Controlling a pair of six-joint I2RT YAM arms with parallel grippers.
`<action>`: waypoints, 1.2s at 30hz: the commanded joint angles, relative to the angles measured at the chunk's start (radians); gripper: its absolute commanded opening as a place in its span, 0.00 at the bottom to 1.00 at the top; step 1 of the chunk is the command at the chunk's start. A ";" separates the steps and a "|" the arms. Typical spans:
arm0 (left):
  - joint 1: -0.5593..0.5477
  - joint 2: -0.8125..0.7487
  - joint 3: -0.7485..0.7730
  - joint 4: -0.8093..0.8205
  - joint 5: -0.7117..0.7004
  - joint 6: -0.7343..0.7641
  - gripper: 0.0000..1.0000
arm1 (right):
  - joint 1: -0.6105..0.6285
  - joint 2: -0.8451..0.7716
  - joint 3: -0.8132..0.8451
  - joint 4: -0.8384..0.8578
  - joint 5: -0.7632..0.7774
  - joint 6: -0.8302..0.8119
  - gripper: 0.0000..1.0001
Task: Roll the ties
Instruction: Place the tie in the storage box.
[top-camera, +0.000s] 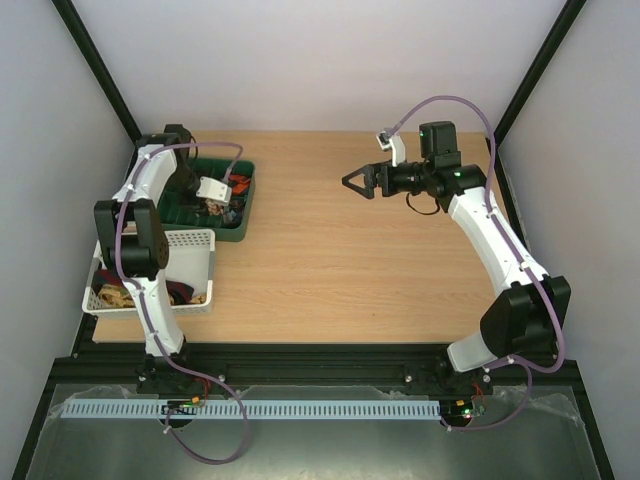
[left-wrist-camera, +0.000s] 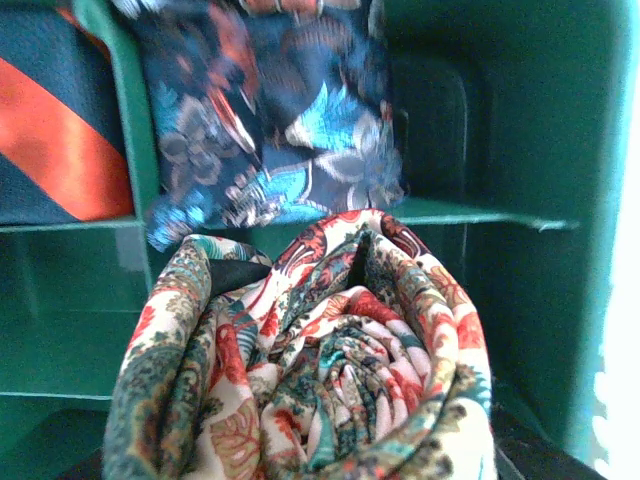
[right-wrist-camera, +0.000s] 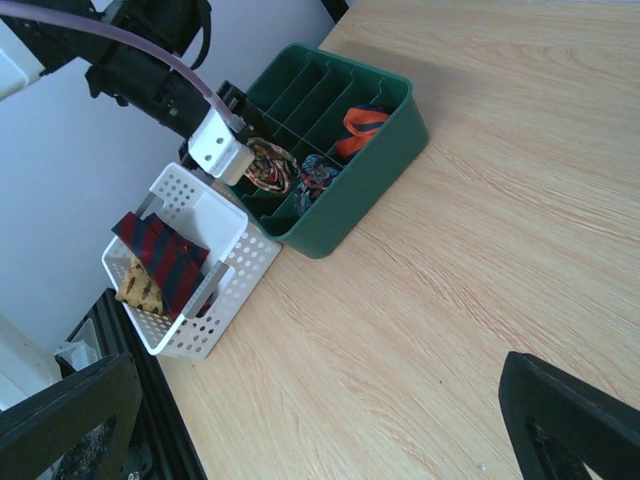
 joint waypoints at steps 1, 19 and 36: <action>0.004 0.029 -0.032 0.039 -0.103 0.079 0.07 | -0.007 0.008 -0.007 -0.036 0.003 -0.013 0.99; -0.067 0.135 -0.078 0.082 -0.166 -0.001 0.10 | -0.015 0.029 0.008 -0.049 0.031 -0.027 0.98; -0.062 0.188 -0.080 0.121 -0.129 -0.098 0.41 | -0.017 0.022 0.008 -0.056 0.033 -0.030 0.99</action>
